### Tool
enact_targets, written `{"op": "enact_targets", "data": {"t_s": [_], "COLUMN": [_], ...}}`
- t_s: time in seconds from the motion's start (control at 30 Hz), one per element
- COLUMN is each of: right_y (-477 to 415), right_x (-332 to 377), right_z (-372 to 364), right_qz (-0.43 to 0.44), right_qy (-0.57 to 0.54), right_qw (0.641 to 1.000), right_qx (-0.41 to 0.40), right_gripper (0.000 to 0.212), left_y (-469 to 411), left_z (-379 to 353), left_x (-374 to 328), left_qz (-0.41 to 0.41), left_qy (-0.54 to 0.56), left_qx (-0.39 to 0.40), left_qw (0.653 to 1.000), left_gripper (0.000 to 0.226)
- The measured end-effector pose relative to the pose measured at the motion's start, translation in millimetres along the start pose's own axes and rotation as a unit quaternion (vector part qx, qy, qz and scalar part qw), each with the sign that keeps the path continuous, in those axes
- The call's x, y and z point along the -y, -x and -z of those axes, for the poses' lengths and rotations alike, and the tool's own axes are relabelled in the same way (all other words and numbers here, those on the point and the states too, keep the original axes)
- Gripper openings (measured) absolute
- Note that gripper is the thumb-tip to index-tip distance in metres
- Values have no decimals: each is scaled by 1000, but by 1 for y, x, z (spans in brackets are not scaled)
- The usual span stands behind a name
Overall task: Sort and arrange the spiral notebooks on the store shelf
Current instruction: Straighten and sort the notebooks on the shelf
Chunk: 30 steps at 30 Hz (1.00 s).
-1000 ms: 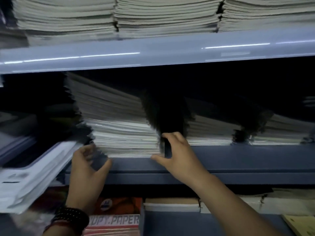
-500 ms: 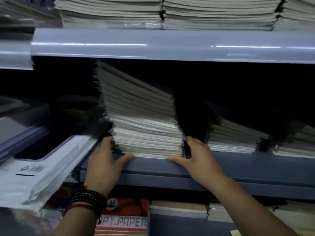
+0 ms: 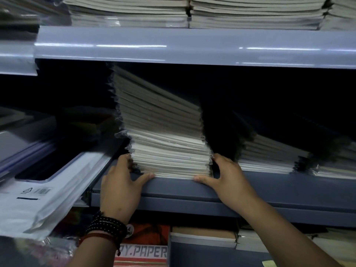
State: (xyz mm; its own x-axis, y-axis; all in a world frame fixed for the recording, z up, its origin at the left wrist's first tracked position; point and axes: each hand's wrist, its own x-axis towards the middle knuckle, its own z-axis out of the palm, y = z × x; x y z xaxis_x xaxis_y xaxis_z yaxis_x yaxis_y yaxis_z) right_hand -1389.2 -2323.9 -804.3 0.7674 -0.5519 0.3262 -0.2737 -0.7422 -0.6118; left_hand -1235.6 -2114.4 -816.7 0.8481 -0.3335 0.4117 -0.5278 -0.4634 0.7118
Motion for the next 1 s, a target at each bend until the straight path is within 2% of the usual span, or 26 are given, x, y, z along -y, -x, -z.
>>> {"op": "enact_targets", "data": {"t_s": [0.17, 0.33, 0.53, 0.63, 0.8, 0.9, 1.0], "right_y": [0, 4, 5, 3, 1, 0, 0], "right_x": [1, 4, 6, 7, 3, 4, 4], "right_z": [1, 5, 7, 6, 2, 1, 0], "right_qz": [-7, 7, 1, -3, -4, -12, -21], "right_qy": [0, 3, -42, -58, -65, -68, -70], "right_qw": [1000, 1000, 999, 997, 997, 997, 997], "right_qx": [-1, -11, -34, -41, -41, -40, -40], "right_gripper": [72, 66, 71, 72, 81, 80, 83], "left_y": [2, 2, -5, -8, -7, -8, -8], "left_z": [2, 3, 17, 19, 15, 12, 11], "left_x": [-2, 1, 0, -2, -4, -3, -2], "left_qz": [-2, -5, 13, -4, -31, -45, -45], "left_qy": [-9, -2, 193, 203, 183, 184, 182], "left_qx": [3, 22, 112, 96, 79, 75, 72], "left_qw": [1000, 1000, 975, 974, 979, 979, 980], "left_gripper": [59, 61, 54, 35, 37, 21, 16]}}
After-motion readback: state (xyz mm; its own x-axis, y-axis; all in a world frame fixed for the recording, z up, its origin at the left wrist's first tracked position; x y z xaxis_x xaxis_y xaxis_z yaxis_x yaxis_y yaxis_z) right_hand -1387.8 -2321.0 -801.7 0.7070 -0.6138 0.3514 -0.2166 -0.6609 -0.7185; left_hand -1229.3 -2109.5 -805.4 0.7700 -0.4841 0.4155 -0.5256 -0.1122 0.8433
